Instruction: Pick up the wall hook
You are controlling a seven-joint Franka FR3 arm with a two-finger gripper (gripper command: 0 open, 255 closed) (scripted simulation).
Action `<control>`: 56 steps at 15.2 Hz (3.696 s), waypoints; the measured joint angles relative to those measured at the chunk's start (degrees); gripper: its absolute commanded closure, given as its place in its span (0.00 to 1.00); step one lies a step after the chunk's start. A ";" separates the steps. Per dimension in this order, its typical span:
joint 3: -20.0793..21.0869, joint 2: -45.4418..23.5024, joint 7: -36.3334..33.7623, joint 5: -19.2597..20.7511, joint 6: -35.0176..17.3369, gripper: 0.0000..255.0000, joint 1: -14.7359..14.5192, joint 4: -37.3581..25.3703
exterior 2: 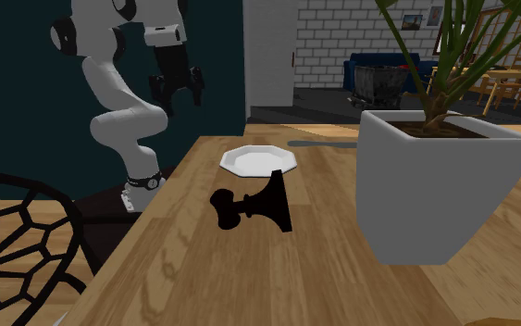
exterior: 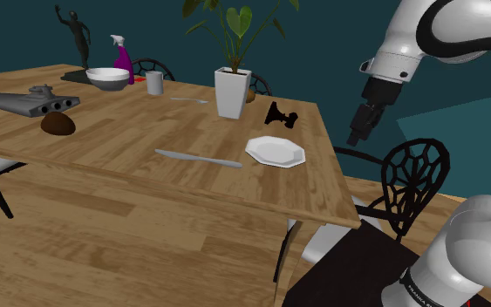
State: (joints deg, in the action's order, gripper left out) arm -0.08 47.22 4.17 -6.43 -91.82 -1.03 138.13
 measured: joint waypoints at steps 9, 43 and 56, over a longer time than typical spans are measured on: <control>-4.04 -15.34 8.33 3.35 -5.79 0.00 0.06 -8.73; -9.07 -67.83 30.07 2.58 -8.04 1.00 1.85 -57.64; -9.07 -68.54 29.94 2.50 -4.00 1.00 2.00 -62.33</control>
State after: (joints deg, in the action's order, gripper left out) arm -9.15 -21.32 34.10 -3.93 -95.82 0.97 75.80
